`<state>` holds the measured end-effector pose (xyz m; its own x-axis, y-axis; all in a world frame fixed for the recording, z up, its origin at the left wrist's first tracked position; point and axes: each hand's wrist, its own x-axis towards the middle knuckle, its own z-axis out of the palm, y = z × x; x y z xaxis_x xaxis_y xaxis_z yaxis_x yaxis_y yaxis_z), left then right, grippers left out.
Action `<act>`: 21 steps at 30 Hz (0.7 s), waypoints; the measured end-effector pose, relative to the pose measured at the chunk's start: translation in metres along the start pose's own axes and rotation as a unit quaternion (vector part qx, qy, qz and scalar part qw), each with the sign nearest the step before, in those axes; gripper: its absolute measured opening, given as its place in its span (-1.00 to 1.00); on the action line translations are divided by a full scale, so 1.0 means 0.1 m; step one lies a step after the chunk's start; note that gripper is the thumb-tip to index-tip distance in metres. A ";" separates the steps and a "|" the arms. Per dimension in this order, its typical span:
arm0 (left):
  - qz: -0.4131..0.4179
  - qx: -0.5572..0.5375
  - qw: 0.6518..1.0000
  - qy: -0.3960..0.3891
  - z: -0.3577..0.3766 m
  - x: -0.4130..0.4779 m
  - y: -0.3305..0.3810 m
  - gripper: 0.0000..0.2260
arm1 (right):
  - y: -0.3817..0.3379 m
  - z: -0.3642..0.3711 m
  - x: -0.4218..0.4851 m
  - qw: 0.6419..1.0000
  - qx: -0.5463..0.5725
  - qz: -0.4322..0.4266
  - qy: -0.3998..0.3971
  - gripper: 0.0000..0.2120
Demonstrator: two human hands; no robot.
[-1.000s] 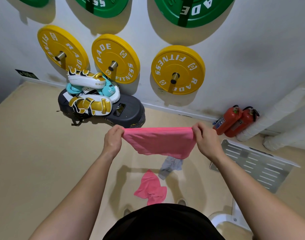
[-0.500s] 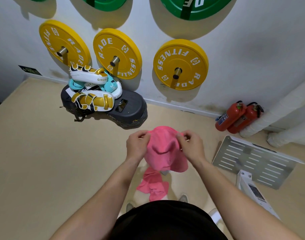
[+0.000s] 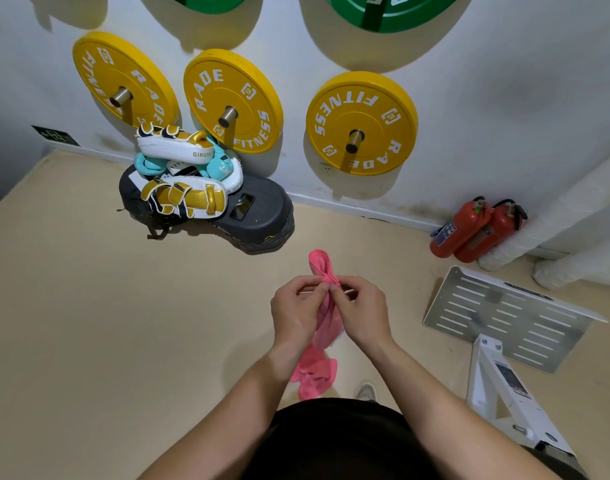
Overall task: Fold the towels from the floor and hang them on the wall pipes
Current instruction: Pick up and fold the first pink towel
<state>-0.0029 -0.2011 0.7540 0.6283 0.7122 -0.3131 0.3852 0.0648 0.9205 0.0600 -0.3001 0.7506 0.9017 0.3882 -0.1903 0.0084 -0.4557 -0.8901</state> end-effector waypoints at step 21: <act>0.234 0.458 0.858 -0.021 -0.80 0.36 -0.36 -0.83 | -0.06 -0.15 0.22 0.996 0.027 -0.057 -0.056 -0.76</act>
<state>-0.0479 -0.1215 0.7280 0.8751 0.4837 0.0146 0.4416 -0.8105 0.3849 0.0860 -0.3009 0.7585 0.8418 0.5242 -0.1286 0.0825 -0.3606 -0.9291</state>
